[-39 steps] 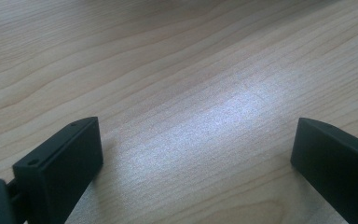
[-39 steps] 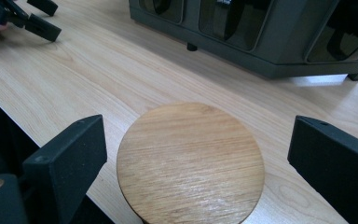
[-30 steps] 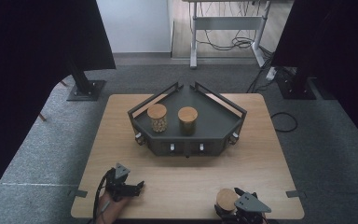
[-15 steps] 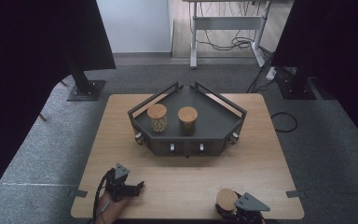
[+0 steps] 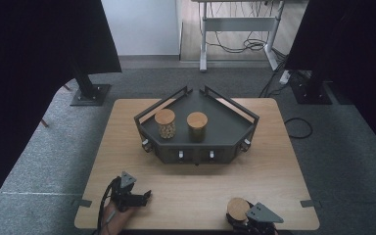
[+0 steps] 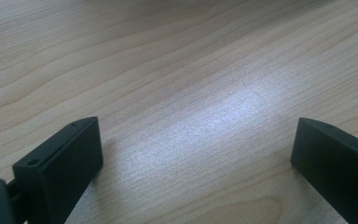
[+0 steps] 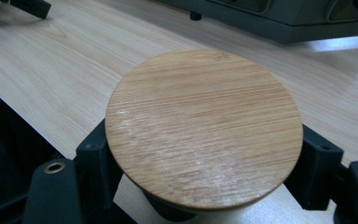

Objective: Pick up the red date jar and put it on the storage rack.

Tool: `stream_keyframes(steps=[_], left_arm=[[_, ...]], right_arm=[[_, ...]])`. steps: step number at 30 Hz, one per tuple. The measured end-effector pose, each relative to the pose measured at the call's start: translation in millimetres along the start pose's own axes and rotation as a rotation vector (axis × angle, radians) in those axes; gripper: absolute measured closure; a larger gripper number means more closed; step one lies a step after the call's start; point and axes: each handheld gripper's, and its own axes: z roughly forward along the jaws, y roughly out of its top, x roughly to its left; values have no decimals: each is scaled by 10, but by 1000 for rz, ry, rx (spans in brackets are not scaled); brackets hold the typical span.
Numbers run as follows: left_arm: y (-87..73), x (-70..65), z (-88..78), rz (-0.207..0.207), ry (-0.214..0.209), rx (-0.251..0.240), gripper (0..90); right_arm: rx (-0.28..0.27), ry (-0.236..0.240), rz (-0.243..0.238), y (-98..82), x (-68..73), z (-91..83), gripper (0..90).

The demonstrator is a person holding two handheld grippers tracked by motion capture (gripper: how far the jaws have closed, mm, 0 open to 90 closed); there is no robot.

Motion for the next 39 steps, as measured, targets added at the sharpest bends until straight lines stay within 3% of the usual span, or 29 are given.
stream_keyframes(steps=[19, 39], left_arm=[[0, 0, 0, 0, 0, 0, 18], [0, 1, 0, 0, 0, 0, 18]], right_arm=[[-54, -33, 4, 139, -29, -131, 249], [-70, -50, 5, 247, -24, -143, 249]])
